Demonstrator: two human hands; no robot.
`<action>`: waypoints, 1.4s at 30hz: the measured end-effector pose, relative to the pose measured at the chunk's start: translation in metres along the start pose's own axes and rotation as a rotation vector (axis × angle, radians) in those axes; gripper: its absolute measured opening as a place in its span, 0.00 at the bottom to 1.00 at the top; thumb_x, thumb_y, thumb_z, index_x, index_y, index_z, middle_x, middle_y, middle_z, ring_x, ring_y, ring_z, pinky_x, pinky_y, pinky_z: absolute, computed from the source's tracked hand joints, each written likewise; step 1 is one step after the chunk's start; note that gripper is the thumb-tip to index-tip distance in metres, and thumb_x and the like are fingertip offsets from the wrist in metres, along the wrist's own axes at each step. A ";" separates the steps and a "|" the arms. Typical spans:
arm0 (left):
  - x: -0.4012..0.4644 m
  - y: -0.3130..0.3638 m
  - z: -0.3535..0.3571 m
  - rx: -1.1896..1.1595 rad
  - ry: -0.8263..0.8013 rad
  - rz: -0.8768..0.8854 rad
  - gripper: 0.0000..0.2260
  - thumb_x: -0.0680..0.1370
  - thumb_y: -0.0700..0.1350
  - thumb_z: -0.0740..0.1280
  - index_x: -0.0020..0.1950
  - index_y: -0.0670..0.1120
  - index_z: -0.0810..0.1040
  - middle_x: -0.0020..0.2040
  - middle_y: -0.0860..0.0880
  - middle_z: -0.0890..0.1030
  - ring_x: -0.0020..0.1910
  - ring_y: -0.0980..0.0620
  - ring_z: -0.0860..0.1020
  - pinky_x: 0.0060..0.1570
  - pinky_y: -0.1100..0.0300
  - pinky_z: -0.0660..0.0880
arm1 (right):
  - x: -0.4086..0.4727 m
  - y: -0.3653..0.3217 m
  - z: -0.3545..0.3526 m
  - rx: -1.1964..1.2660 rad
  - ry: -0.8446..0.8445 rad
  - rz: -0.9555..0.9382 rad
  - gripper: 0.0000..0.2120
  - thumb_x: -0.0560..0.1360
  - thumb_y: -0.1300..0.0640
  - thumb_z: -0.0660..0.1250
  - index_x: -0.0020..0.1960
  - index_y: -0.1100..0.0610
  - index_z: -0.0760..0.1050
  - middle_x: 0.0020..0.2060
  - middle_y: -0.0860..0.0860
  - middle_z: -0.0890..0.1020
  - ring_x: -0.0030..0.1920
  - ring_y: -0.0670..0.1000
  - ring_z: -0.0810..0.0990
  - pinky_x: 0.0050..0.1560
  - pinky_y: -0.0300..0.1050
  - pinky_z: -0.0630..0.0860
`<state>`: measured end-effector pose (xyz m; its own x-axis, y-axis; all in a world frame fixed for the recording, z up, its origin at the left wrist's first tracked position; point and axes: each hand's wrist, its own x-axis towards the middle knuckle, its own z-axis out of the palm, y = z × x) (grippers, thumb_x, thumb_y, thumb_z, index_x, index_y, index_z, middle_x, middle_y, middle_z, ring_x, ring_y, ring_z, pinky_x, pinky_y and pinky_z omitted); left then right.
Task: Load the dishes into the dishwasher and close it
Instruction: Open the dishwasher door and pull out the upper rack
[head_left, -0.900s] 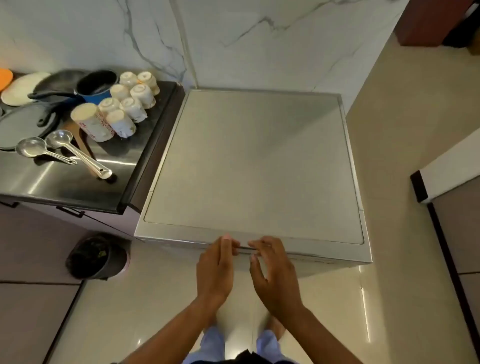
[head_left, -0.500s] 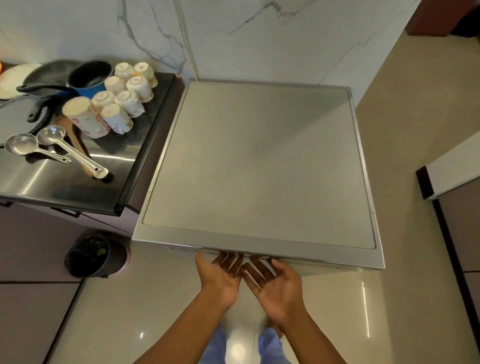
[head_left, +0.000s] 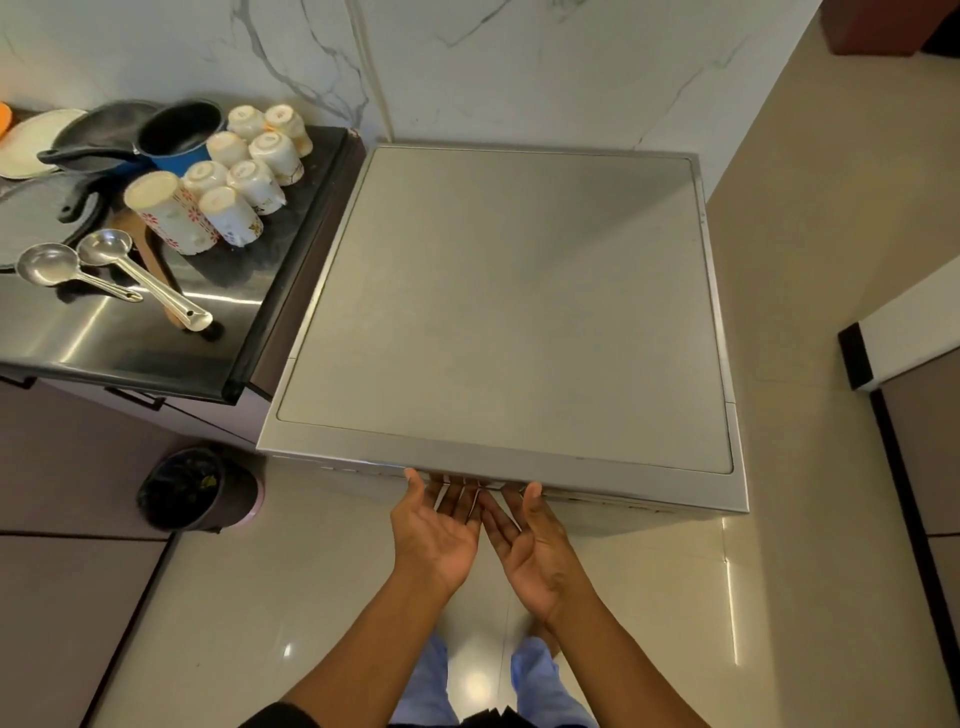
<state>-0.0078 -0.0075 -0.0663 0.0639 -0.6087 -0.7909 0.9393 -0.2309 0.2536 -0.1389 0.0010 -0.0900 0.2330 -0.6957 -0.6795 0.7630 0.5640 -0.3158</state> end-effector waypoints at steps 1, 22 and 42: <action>0.000 -0.003 0.001 0.004 0.005 0.015 0.22 0.76 0.60 0.71 0.60 0.45 0.79 0.49 0.43 0.82 0.57 0.43 0.78 0.74 0.46 0.69 | 0.000 0.000 0.001 -0.002 0.004 -0.002 0.31 0.76 0.48 0.70 0.75 0.61 0.71 0.70 0.58 0.79 0.68 0.59 0.80 0.67 0.52 0.77; 0.007 -0.005 -0.004 0.130 -0.013 0.024 0.31 0.73 0.68 0.67 0.64 0.44 0.79 0.53 0.40 0.85 0.59 0.43 0.82 0.54 0.49 0.81 | -0.006 0.010 0.011 0.042 0.129 -0.078 0.29 0.71 0.48 0.76 0.66 0.65 0.78 0.60 0.63 0.84 0.58 0.59 0.86 0.53 0.48 0.85; -0.022 0.083 -0.051 2.341 0.002 1.314 0.28 0.69 0.73 0.70 0.55 0.52 0.75 0.50 0.50 0.77 0.51 0.49 0.74 0.53 0.52 0.73 | -0.045 0.010 -0.016 -2.232 0.417 -0.986 0.28 0.77 0.35 0.67 0.70 0.50 0.73 0.64 0.52 0.75 0.65 0.55 0.73 0.69 0.55 0.69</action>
<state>0.0858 0.0255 -0.0560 -0.0341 -0.9966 0.0748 -0.9866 0.0455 0.1569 -0.1516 0.0456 -0.0733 0.0841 -0.9942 0.0664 -0.9753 -0.0958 -0.1990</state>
